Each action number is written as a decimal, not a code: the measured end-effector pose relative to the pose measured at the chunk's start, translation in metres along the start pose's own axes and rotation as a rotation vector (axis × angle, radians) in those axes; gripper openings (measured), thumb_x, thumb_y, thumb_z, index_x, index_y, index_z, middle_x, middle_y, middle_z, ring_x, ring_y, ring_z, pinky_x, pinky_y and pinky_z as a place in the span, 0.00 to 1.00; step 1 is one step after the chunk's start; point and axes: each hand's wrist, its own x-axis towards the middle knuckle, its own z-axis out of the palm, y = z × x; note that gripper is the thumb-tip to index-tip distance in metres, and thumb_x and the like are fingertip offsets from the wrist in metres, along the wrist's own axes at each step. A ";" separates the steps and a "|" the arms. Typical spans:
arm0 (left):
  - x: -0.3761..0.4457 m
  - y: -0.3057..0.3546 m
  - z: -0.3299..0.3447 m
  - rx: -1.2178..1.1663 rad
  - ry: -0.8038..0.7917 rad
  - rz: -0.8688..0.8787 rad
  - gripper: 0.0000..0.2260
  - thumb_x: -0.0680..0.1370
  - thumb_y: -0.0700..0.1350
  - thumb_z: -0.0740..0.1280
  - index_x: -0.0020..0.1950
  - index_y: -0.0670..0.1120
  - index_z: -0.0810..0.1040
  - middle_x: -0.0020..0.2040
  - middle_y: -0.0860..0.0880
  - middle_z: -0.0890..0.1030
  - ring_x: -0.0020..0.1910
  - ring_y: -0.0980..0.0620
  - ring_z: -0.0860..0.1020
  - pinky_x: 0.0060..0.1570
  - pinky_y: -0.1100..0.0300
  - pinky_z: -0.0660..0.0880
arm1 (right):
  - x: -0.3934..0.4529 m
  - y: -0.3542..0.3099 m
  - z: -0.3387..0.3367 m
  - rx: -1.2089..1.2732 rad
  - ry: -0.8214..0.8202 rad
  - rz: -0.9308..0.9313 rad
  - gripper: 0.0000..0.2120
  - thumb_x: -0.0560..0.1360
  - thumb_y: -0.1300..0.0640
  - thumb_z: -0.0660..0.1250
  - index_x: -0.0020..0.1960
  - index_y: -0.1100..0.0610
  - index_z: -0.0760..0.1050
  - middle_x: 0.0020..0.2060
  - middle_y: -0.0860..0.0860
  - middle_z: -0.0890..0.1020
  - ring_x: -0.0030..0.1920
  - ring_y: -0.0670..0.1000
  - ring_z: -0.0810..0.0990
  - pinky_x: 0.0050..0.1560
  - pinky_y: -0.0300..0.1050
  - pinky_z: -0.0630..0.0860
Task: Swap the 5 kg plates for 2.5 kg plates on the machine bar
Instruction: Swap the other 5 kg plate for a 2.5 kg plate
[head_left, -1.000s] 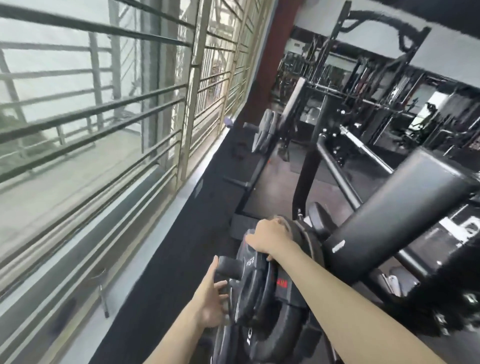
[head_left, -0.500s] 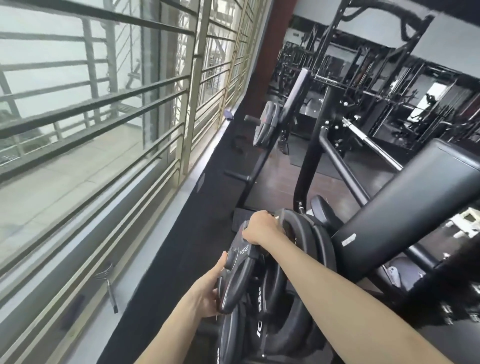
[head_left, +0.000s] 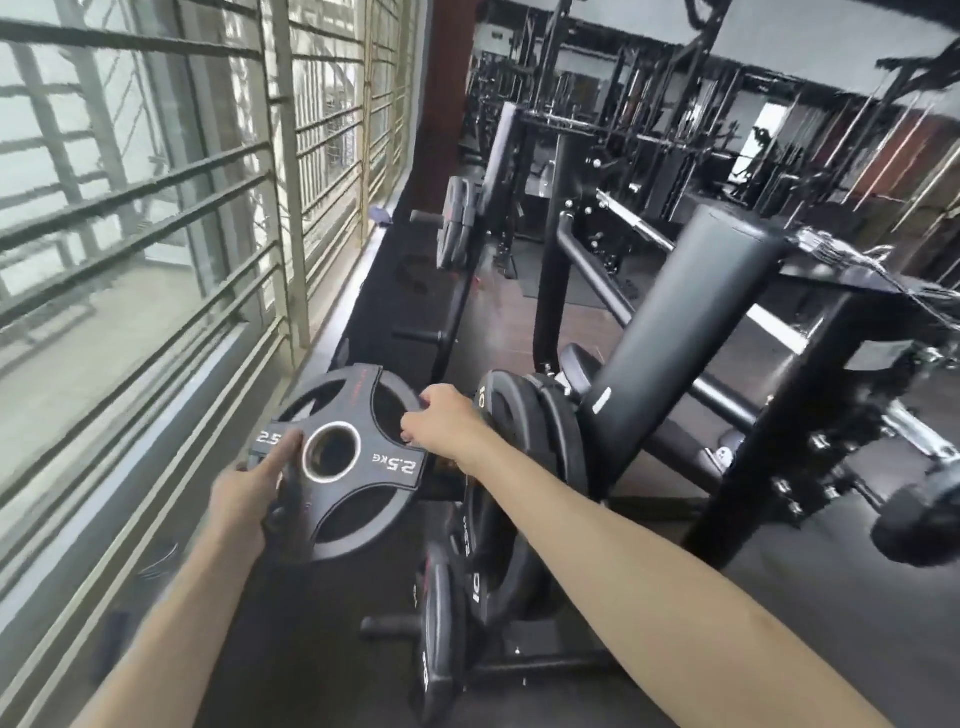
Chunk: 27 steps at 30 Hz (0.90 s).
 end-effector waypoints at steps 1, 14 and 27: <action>-0.007 0.006 0.000 0.005 0.016 0.051 0.26 0.65 0.63 0.77 0.46 0.43 0.75 0.40 0.44 0.75 0.36 0.47 0.72 0.38 0.54 0.69 | -0.008 0.001 -0.007 0.028 0.014 -0.026 0.21 0.75 0.56 0.66 0.67 0.57 0.73 0.59 0.56 0.82 0.59 0.59 0.80 0.60 0.54 0.78; -0.250 0.001 0.099 -0.091 -0.056 0.469 0.31 0.55 0.74 0.75 0.40 0.49 0.75 0.29 0.51 0.74 0.15 0.59 0.67 0.18 0.70 0.64 | -0.205 0.154 -0.143 0.348 0.364 -0.289 0.05 0.78 0.50 0.66 0.48 0.51 0.78 0.36 0.48 0.85 0.41 0.56 0.86 0.51 0.56 0.82; -0.505 -0.101 0.270 -0.010 -0.379 0.480 0.27 0.65 0.66 0.77 0.45 0.44 0.77 0.35 0.48 0.81 0.30 0.50 0.77 0.35 0.53 0.75 | -0.432 0.384 -0.293 0.400 0.681 -0.159 0.08 0.78 0.49 0.67 0.51 0.53 0.80 0.38 0.49 0.86 0.41 0.52 0.84 0.51 0.55 0.81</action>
